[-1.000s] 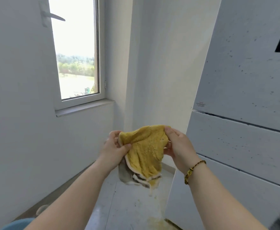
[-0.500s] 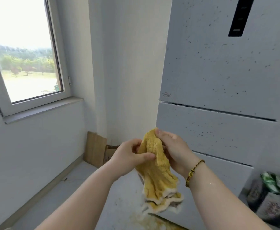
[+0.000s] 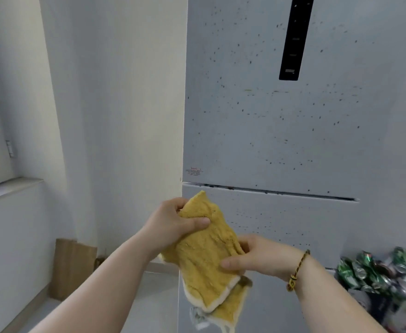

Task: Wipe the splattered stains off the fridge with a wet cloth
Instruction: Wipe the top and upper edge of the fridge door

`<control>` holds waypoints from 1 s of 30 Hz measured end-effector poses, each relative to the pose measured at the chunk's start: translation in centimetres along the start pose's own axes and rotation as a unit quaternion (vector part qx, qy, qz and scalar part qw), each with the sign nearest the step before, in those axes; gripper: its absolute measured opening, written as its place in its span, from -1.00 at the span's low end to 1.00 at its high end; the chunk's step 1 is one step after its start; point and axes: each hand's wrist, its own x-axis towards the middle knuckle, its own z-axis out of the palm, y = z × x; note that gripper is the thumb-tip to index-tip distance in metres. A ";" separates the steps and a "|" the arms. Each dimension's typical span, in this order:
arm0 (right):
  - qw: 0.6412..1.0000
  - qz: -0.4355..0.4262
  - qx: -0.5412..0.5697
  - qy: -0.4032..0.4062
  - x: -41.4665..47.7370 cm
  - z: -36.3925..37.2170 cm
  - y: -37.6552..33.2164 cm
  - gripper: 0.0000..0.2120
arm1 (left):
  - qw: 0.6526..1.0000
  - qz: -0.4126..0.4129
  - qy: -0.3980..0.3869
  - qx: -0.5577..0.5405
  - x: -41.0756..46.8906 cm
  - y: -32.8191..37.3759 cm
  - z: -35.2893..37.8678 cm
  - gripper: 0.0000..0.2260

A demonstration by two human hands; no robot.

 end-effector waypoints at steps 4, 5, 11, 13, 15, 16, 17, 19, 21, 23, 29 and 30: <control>0.994 -0.059 0.085 0.032 1.7 -2.1 -0.3 -0.67 | 0.995 0.034 -0.097 0.003 3.7 0.4 0.9 -0.78; 0.994 -0.062 0.074 0.043 2.1 -2.6 -0.2 -0.78 | 0.994 0.033 -0.107 -0.007 4.5 0.4 1.2 -0.77; 0.952 -0.127 0.202 0.189 4.0 -6.0 0.6 -0.81 | 0.976 -0.070 -0.118 -0.169 8.1 -3.1 2.8 -0.62; 0.931 -0.143 0.269 0.199 4.5 -7.5 0.7 -0.86 | 0.941 -0.153 -0.162 -0.253 8.5 -4.1 4.5 -0.52; 0.930 -0.145 0.278 0.192 5.0 -9.0 0.7 -0.85 | 0.912 -0.178 -0.183 -0.320 8.7 -3.7 6.5 -0.52; 0.934 -0.143 0.268 0.188 5.2 -9.6 0.7 -0.86 | 0.903 -0.174 -0.179 -0.349 9.1 -3.2 7.1 -0.55; 0.939 -0.139 0.254 0.183 5.2 -10.3 0.7 -0.86 | 0.898 -0.158 -0.168 -0.375 9.5 -2.5 7.5 -0.58; 0.953 -0.138 0.211 0.169 4.9 -12.4 1.1 -0.86 | 0.913 -0.097 -0.127 -0.375 11.1 -1.1 7.9 -0.62; 0.962 -0.138 0.187 0.146 4.3 -14.8 1.7 -0.84 | 0.934 -0.033 -0.096 -0.344 12.4 0.3 7.6 -0.63; 0.959 -0.163 0.204 0.109 3.9 -16.9 2.5 -0.82 | 0.945 0.019 -0.085 -0.316 13.2 1.2 7.5 -0.65; 0.955 -0.225 0.189 0.029 3.0 -20.9 2.5 -0.84 | 0.909 0.092 -0.215 -0.346 14.4 2.2 8.1 -0.73; 0.957 -0.223 0.181 0.042 3.0 -21.3 2.2 -0.76 | 0.894 0.092 -0.252 -0.360 14.7 2.4 8.1 -0.79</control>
